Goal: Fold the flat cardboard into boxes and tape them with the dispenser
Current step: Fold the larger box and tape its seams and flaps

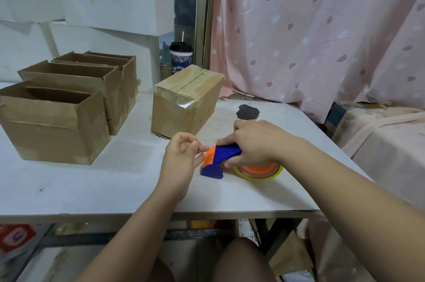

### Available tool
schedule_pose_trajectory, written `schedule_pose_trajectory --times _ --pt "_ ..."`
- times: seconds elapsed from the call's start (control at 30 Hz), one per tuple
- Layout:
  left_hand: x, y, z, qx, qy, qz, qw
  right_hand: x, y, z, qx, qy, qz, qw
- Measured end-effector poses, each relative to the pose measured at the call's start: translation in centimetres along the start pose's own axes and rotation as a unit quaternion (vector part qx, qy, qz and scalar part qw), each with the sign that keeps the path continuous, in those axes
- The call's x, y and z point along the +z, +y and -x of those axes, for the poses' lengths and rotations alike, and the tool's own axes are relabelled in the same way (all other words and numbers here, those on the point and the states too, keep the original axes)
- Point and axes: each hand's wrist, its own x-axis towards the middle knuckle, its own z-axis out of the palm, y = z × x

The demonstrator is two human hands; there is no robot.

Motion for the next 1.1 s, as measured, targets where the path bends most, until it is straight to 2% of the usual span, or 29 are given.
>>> schedule_pose_trajectory --times 0.13,0.23,0.3,0.37,0.43,0.47,0.5,0.53,0.6,0.7,0.77,0.9,1.03,1.1 --pt "1.0 0.3 -0.3 0.069 0.009 -0.212 0.975 -0.5 -0.5 -1.0 0.001 -0.008 0.008 1.000" --pt "1.6 0.8 0.0 0.090 0.035 -0.267 0.959 -1.1 -0.8 -1.5 0.000 -0.030 0.014 0.999" --pt "1.9 0.6 1.1 0.127 0.024 -0.337 0.933 -1.4 -0.7 -1.5 -0.001 -0.046 0.000 0.999" --pt "2.0 0.8 2.7 0.262 0.060 -0.379 0.886 -1.5 -0.6 -1.5 0.001 -0.056 -0.011 0.998" --pt "1.9 2.9 2.8 0.404 0.147 -0.320 0.844 -1.7 -1.0 -1.9 -0.003 -0.064 0.005 0.998" --pt "1.9 4.5 1.9 0.446 0.180 -0.261 0.837 -1.9 -1.2 -2.2 -0.006 -0.066 0.023 0.998" --pt "1.8 5.9 1.0 0.438 0.177 -0.199 0.859 -2.1 -1.5 -2.4 -0.006 -0.071 0.034 0.997" --pt "1.8 7.0 0.2 0.389 0.161 -0.149 0.895 -2.4 -1.8 -2.4 -0.005 -0.076 0.039 0.996" --pt "1.5 7.5 -0.3 0.248 0.121 -0.140 0.951 -2.5 -1.9 -2.4 -0.002 -0.081 0.038 0.996" --pt "0.2 3.9 0.0 0.073 0.049 -0.164 0.983 -2.5 -1.7 -2.2 0.013 -0.095 0.031 0.995" --pt "-0.6 2.0 -0.2 -0.001 0.017 -0.139 0.990 -2.7 -1.9 -2.3 0.013 -0.098 0.040 0.994" --pt "-0.9 -0.2 -0.4 -0.063 0.041 -0.168 0.983 -3.3 -2.3 -2.4 0.015 -0.114 0.047 0.992" --pt "-1.0 -1.0 -0.7 -0.081 0.061 -0.146 0.984 -3.5 -2.0 -2.2 0.012 -0.128 0.017 0.992" --pt "-1.1 -1.2 -0.4 -0.056 0.064 -0.222 0.971 -3.3 -1.5 -2.1 0.006 -0.122 -0.001 0.993"
